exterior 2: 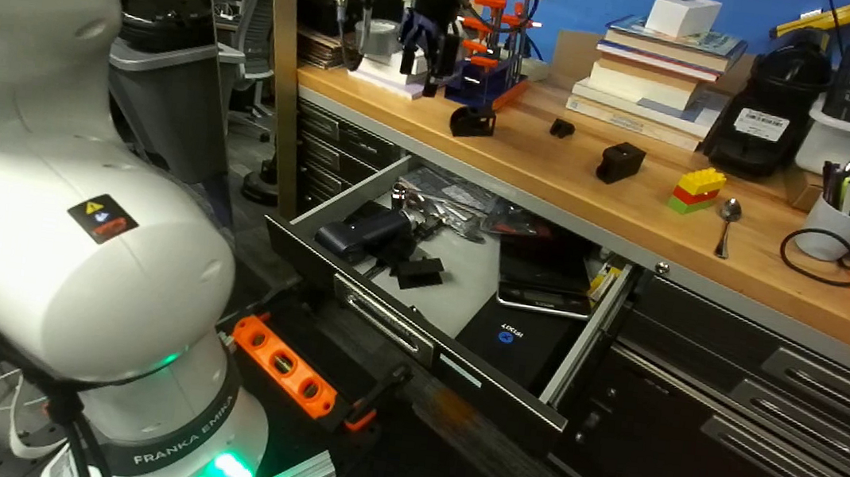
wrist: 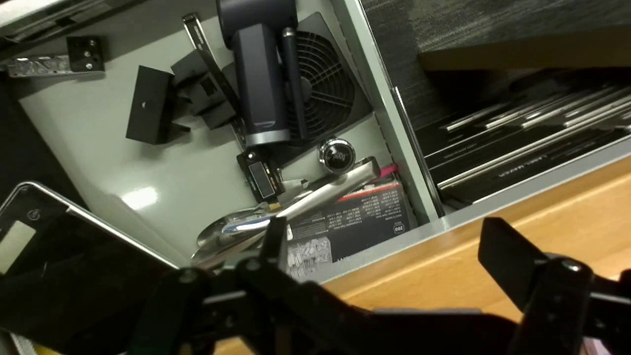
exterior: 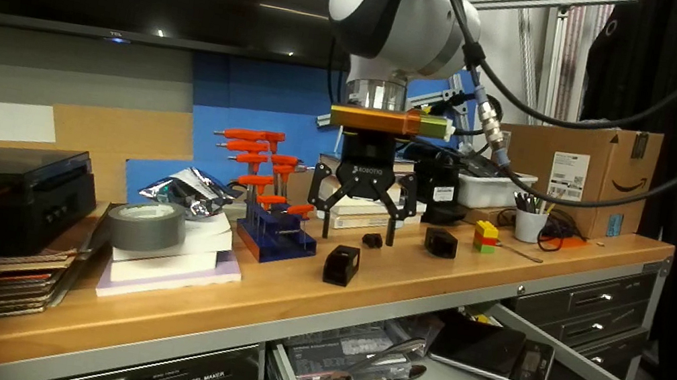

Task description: Put the three black objects in the open drawer then close the drawer

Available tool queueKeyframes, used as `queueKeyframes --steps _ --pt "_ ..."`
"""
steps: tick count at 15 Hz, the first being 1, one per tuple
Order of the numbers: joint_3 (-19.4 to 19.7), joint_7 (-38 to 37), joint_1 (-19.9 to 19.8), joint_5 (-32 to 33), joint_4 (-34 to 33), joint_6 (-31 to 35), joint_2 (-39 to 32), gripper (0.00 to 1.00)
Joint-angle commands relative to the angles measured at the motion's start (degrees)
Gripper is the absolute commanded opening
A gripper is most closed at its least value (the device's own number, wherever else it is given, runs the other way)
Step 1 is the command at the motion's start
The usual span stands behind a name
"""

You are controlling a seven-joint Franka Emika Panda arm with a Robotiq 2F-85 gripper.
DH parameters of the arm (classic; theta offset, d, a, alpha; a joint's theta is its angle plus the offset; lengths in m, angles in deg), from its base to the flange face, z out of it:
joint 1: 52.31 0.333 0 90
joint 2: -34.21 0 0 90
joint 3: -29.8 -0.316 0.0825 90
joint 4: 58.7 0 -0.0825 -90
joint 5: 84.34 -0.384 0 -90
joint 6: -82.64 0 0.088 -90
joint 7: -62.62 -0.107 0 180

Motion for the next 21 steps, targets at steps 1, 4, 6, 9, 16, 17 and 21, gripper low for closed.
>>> queueKeyframes --steps 1,4,6,9,16,17,21 --pt "2.25 -2.79 1.49 -0.39 -5.22 2.53 -5.14 1.0" --pt "3.64 -2.73 1.65 -0.28 -7.19 6.25 -8.66 1.0" --pt "4.87 -3.15 1.76 0.35 -8.96 8.05 -11.38 1.0" --pt "6.26 -2.42 1.53 -0.75 -12.27 8.82 -15.55 1.0" --pt "7.86 -2.86 1.52 -2.52 -18.67 9.66 -21.69 1.0" --pt "8.03 -2.87 1.61 -2.61 -19.27 9.68 -22.14 1.0" --pt "8.39 -1.87 1.99 -1.75 -19.85 8.29 -22.56 1.0"
